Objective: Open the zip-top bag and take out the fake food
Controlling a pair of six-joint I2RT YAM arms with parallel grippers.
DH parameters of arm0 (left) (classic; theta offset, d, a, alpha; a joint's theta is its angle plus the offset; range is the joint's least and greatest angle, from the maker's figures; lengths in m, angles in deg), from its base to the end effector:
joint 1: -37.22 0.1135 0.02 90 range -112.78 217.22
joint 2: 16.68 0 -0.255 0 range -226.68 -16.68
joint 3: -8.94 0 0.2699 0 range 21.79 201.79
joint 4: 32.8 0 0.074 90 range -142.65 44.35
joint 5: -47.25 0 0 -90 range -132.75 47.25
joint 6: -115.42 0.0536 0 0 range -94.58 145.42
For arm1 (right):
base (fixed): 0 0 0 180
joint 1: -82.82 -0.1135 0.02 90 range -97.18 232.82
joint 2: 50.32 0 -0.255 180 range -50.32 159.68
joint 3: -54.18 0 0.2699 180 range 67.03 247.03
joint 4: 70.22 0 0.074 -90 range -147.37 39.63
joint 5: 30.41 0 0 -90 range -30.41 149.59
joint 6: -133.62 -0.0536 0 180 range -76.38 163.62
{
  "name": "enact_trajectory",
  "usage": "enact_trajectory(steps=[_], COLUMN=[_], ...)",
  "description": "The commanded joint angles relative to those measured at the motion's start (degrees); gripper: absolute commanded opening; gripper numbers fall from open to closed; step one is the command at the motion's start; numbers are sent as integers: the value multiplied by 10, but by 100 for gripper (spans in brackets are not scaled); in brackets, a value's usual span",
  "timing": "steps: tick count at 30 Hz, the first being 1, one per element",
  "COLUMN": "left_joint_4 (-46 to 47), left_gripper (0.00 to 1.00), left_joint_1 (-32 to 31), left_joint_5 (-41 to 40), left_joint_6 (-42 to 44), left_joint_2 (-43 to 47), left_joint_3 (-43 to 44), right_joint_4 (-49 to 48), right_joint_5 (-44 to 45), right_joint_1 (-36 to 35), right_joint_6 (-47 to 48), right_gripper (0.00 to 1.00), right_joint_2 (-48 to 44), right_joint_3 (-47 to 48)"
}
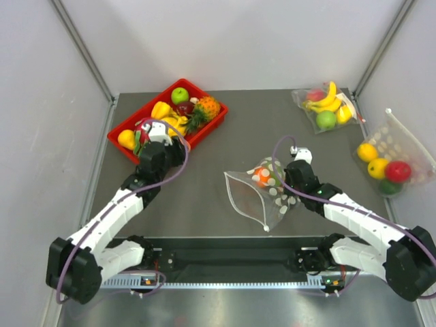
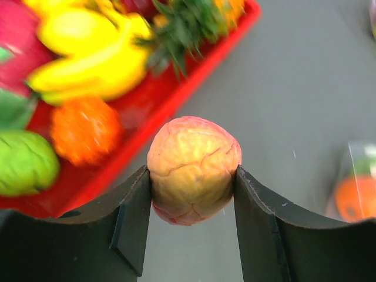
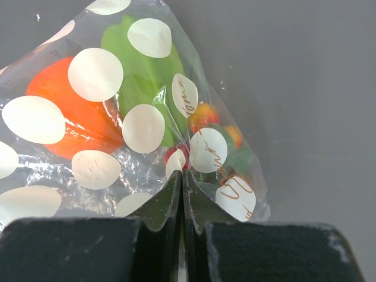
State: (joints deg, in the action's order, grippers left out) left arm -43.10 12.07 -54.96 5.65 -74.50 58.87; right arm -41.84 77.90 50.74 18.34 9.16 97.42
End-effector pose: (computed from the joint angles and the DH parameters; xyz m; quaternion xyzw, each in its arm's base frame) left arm 0.2507 -0.1052 0.2528 -0.0245 0.8074 -0.1432 0.5718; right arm 0.2110 0.1124 0.1700 0.0072 0.9129 0.0540 0.4046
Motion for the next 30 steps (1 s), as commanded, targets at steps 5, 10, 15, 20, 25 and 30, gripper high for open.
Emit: enact_trajectory(steps=[5,10,15,20,25,30], left_joint_4=[10,19,52,62,69,83], left_gripper=[9,10,10,12,40,65], left_joint_1=[118,177,217,243,248,248], left_joint_5=[5,6,-1,-1,17,42], left_joint_6=[25,43,44,51,49,51], left_joint_2=[-85,-121,-144,-186,-223,-232], left_joint_3=[87,90,81,104,114,111], right_joint_4=[-8,-4,-4,1,5,6], right_joint_5=[-8,-11,-17,-20,-19,-21], right_joint_1=[10,12,13,13,13,14], right_joint_6=[8,13,14,15,16,20], right_gripper=[0,0,0,0,0,0], right_joint_2=[-28,-39,-38,-42,-47,-39], right_joint_3=[-3,-7,-7,-7,-8,-2])
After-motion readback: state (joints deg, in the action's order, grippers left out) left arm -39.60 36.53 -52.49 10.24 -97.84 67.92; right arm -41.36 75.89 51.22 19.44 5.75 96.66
